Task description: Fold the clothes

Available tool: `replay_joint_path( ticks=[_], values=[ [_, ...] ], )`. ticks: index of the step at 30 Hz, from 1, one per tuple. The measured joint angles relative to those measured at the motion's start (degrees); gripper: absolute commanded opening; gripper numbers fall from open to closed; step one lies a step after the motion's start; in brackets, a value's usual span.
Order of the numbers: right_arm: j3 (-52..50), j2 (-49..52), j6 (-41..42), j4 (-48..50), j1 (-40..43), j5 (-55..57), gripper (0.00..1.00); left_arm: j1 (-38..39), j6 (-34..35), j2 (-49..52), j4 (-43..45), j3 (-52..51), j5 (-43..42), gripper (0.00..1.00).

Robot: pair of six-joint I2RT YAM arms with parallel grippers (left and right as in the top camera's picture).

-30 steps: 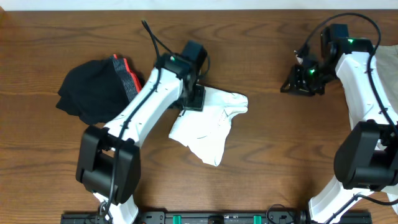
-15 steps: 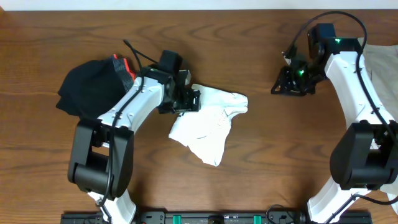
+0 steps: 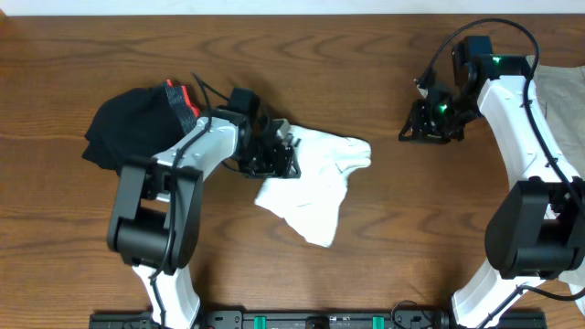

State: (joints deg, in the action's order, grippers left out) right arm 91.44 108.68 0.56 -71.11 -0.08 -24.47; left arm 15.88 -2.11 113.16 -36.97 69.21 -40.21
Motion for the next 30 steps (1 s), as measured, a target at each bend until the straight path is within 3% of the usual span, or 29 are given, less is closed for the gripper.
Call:
replay_joint_path(
  ticks=[1,2,4,7,13,17,24,30],
  values=[
    [0.0,0.0,0.0,0.0,0.0,0.0,0.26,0.0,-1.3,1.0,0.0,0.0,-2.1,0.31],
    [0.0,0.0,0.0,-0.1,0.0,0.0,0.26,0.0,-2.5,1.7,0.0,0.0,-3.4,0.25],
    [0.0,0.0,0.0,-0.1,0.0,0.0,0.26,0.0,-3.7,2.9,0.0,-0.1,-5.7,0.14],
    [0.0,0.0,0.0,-0.2,0.0,0.0,0.26,-0.1,-5.2,3.1,-0.1,-0.1,-8.5,0.06],
    [0.0,0.0,0.0,-0.2,0.0,0.0,0.26,-2.2,-5.4,0.6,-1.8,-0.1,-13.9,0.06],
    [0.0,0.0,0.0,-0.3,0.0,0.0,0.26,-6.8,-4.0,-8.4,-2.0,0.7,-13.1,0.06],
    [0.0,0.0,0.0,-0.3,0.0,0.0,0.26,-21.8,-4.0,-23.5,-1.5,3.5,-8.9,0.06],
    [0.0,0.0,0.0,-0.7,0.0,0.0,0.26,-35.5,-6.5,-22.3,-1.7,3.5,-7.3,0.06]
  ],
)
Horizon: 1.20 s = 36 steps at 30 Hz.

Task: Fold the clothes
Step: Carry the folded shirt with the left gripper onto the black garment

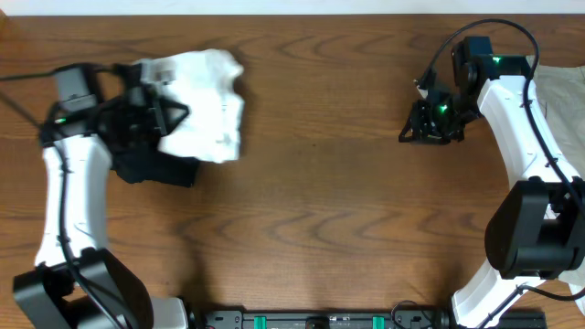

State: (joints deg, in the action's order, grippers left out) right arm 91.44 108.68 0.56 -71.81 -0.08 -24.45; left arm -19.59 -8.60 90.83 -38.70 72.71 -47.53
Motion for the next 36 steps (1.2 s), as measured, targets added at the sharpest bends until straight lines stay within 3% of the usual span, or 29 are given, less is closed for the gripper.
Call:
replay_joint_path(
  ticks=[5,7,9,10,19,27,31,36],
  values=[
    [0.0,0.0,0.0,-1.0,0.0,0.0,0.25,-9.2,-1.2,3.7,0.5,0.0,0.5,0.07],
    [0.0,0.0,0.0,-1.5,0.0,0.0,0.25,-11.7,-1.7,5.3,1.2,0.0,0.6,0.17],
    [0.0,0.0,0.0,-2.1,0.0,0.0,0.25,-13.8,-2.4,7.0,1.7,0.0,0.7,0.61],
    [0.0,0.0,0.0,-2.3,0.0,0.0,0.24,-14.7,-2.2,7.9,1.7,0.0,0.9,0.98],
    [0.0,0.0,0.0,-4.5,0.0,-1.2,0.26,-19.2,3.1,10.2,-3.3,0.1,4.5,0.98],
    [0.0,-4.8,-0.2,0.7,0.0,-3.8,0.34,-21.6,4.3,-3.1,-15.1,10.3,3.7,0.98],
    [0.0,-12.2,0.1,5.4,0.0,-6.2,0.36,-12.8,-0.4,-12.0,-23.3,19.3,2.0,0.98],
    [0.1,-24.2,0.5,7.4,0.0,-7.4,0.40,8.7,-5.3,-19.8,-31.2,24.5,9.4,0.98]
  ],
)
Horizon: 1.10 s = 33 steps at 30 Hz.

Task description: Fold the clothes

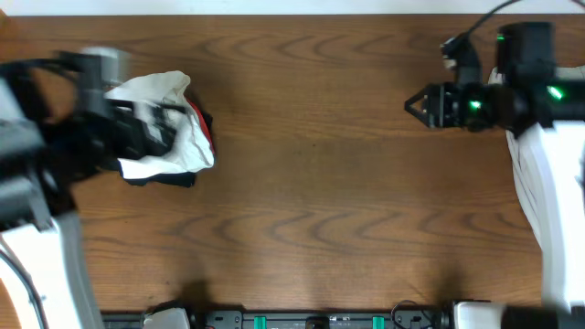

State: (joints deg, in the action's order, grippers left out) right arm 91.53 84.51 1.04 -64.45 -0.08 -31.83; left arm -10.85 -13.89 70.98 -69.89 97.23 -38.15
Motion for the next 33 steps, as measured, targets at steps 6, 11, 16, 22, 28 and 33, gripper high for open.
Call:
replay_joint_path(
  ticks=[6,11,16,22,28,33],
  values=[
    [0.3,-16.3,0.3,-0.3,0.0,3.3,0.98,19.7,2.2,-6.3,-6.0,0.0,18.8,0.98],
    [0.5,-26.1,0.0,-2.2,0.0,5.9,0.99,24.8,8.2,-10.6,-11.1,0.0,30.1,0.98],
    [0.6,-31.7,0.0,-6.1,0.0,6.9,0.99,25.0,10.7,-11.7,-14.3,0.0,34.3,0.98],
    [0.6,-35.8,0.0,-9.4,0.0,7.3,0.99,25.1,11.2,-11.0,-14.2,0.0,35.6,0.98],
    [0.6,-36.6,0.0,-12.8,-0.3,7.6,0.99,25.2,11.5,-11.1,-14.2,0.0,35.8,0.98],
    [0.6,-36.6,0.0,-14.5,-2.0,7.7,0.99,25.2,11.6,-11.1,-14.2,0.0,36.0,0.98]
  ],
)
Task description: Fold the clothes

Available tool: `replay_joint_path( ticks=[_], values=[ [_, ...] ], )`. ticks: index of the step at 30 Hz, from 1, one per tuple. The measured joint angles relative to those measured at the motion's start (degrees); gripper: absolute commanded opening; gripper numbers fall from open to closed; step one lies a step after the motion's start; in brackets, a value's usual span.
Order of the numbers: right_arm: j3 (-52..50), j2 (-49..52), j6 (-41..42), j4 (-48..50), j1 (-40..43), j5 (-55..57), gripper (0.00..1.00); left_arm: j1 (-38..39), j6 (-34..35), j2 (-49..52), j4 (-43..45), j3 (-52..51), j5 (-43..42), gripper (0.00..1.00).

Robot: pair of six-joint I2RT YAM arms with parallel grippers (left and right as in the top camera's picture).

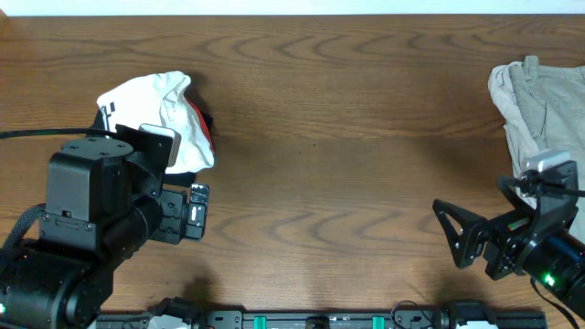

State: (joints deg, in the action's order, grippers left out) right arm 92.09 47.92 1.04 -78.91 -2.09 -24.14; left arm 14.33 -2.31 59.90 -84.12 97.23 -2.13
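A crumpled white garment (151, 114) lies at the back left on top of a dark pile whose black (178, 169) and red (207, 137) edges stick out. My left arm is raised close to the camera at the front left. Its gripper (194, 212) points right, apart from the pile, and its jaws are not readable. At the front right my right gripper (448, 236) points left with its fingers spread and nothing between them.
A beige garment (539, 100) lies bunched at the back right edge of the wooden table (347, 164). The bulky left arm body hides the front left corner of the table.
My left arm was over the pile with the white garment; now it is at the front left and the garment lies free. My right arm has gone from back right to front right.
First my left gripper was on the white garment at mid table, beside the black pile. Then it held that garment up at the back left. Then the garment was on the pile. Now both arms are at the front edge, and the beige garment shows.
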Motion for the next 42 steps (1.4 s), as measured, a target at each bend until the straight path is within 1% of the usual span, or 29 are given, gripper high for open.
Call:
replay_joint_path(
  ticks=[5,7,9,12,16,21,27,32,35,42],
  values=[
    [-0.7,-1.1,0.0,0.8,-0.1,2.5,0.99,0.0,0.0,0.0,0.0,0.0,0.0,0.98],
    [-2.6,-3.1,0.0,3.5,-0.1,4.3,0.99,0.0,0.0,0.0,0.0,0.0,0.0,0.98],
    [-6.4,-6.2,-0.1,8.2,0.0,5.6,0.99,0.0,0.0,0.0,0.0,0.0,0.0,0.98],
    [-15.3,-11.8,-0.1,18.4,0.4,6.4,0.99,0.0,0.0,0.0,0.0,0.0,0.0,0.98],
    [-31.5,-19.2,-0.1,30.0,2.2,6.8,0.99,0.0,0.0,0.0,0.0,0.0,0.0,0.98],
    [-50.9,-26.7,-0.1,39.3,3.7,5.7,0.99,0.0,0.0,0.0,0.0,0.0,0.0,0.98],
    [-66.2,-38.3,-0.1,43.4,3.7,5.3,0.99,0.0,0.0,0.0,0.0,0.0,0.0,0.98],
    [-74.1,-45.0,-0.1,45.2,3.7,4.4,0.99,0.0,0.0,0.0,0.0,0.0,0.0,0.98],
    [-77.9,-46.9,-0.1,45.9,3.7,3.9,0.99,0.0,0.0,0.0,0.0,0.0,0.0,0.98],
    [-83.3,-46.9,-0.1,46.8,3.7,3.1,0.99,0.0,0.0,0.0,0.0,0.0,0.0,0.98]
  ],
)
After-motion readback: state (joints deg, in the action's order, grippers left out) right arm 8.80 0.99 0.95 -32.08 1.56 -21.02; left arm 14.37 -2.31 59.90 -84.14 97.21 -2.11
